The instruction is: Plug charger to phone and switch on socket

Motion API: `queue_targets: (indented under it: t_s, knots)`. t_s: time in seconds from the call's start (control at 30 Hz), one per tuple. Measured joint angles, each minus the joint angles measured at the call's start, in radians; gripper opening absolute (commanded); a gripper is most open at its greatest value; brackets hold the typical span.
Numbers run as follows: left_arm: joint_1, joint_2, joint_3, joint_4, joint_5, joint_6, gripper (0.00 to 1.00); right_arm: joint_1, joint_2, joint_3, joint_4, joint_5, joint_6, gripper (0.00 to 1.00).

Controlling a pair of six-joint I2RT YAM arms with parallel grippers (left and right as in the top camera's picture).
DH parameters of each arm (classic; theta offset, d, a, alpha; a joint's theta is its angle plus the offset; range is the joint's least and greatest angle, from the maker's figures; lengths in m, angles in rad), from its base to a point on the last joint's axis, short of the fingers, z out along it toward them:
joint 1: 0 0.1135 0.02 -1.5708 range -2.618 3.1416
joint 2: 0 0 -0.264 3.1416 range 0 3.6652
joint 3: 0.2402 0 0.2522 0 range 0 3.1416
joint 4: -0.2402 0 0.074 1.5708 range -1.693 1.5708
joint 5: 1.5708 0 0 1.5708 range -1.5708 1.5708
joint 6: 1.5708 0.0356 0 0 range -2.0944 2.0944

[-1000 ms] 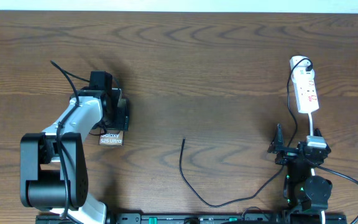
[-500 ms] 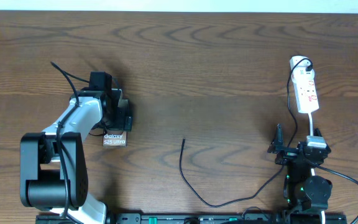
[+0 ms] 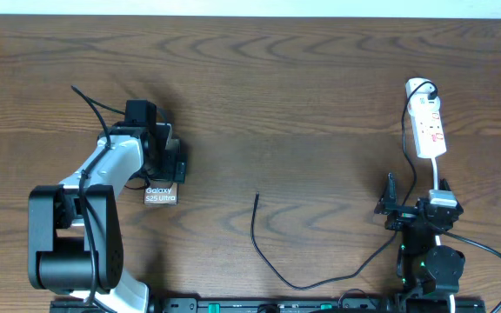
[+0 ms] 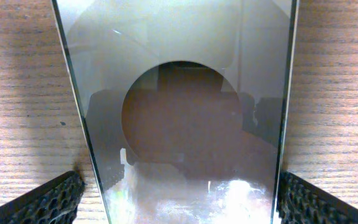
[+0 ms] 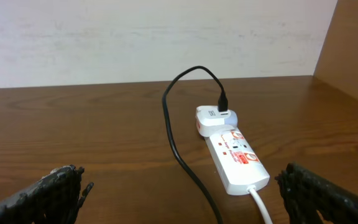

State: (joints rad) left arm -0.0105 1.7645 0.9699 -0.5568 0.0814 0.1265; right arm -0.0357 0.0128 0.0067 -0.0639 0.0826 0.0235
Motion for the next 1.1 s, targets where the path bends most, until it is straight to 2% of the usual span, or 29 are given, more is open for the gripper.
queue_targets:
  t_s: [0.9,0.97,1.1]
  knots:
    - [0.000,0.000,-0.004,0.043,0.013,0.005,0.96,0.000,0.000,0.000,0.000,0.000,0.000,0.99]
    - [0.000,0.000,-0.004,0.043,0.013,0.006,0.92,0.000,0.000,0.000,0.000,0.000,0.000,0.99]
    - [0.000,0.000,-0.004,0.044,0.012,0.009,0.73,0.000,0.000,0.000,0.000,0.000,0.000,0.99]
